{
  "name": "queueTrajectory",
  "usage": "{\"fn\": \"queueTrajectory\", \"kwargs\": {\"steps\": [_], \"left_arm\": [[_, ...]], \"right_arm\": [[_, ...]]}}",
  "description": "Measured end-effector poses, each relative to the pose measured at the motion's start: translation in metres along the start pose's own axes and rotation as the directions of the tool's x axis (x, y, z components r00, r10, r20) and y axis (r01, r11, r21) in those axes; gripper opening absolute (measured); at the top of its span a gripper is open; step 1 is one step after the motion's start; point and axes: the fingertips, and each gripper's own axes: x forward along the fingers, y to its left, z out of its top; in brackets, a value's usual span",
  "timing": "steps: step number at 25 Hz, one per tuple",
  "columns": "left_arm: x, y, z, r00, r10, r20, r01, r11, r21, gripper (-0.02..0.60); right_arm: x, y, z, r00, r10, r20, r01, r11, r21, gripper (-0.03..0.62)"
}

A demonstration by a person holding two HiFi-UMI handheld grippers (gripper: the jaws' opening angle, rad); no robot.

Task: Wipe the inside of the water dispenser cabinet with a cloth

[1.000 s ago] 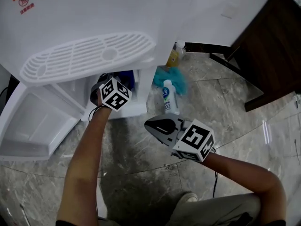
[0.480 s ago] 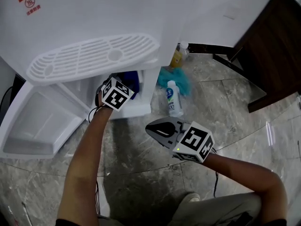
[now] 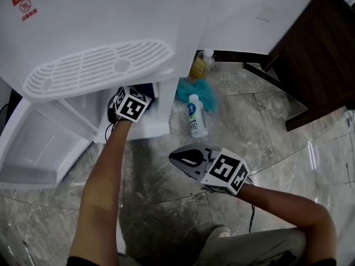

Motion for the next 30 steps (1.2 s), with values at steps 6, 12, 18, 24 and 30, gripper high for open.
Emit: {"fn": "queueTrajectory", "kwargs": {"steps": [6,12,18,24,30], "left_arm": [[-0.038,0.011,0.035,0.98,-0.009,0.198,0.042,0.986,-0.164,0.156],[-0.091,0.02,0.083,0.92,0.049,0.388,0.01,0.989,-0.148,0.156],[-0.164,0.035,0.136,0.733,0.182,0.656,-0.001,0.964,-0.266,0.156],[-0.186,0.026,0.166,0.64,0.253,0.725,-0.01,0.947,-0.322,0.156],[-0.174,0.041,0.17,0.621,0.336,0.708,-0.019,0.91,-0.415,0.156]], "right_arm": [[0.016,0.015,0.02,0.999,0.039,0.01,-0.039,0.998,-0.051,-0.002],[0.038,0.042,0.034,0.995,0.099,-0.002,-0.099,0.989,-0.106,-0.002],[0.054,0.055,0.044,0.992,0.127,-0.008,-0.127,0.984,-0.125,-0.002],[0.056,0.063,0.044,0.99,0.143,-0.017,-0.144,0.98,-0.141,-0.002],[0.043,0.052,0.03,0.992,0.122,-0.034,-0.125,0.985,-0.119,-0.002]]}}
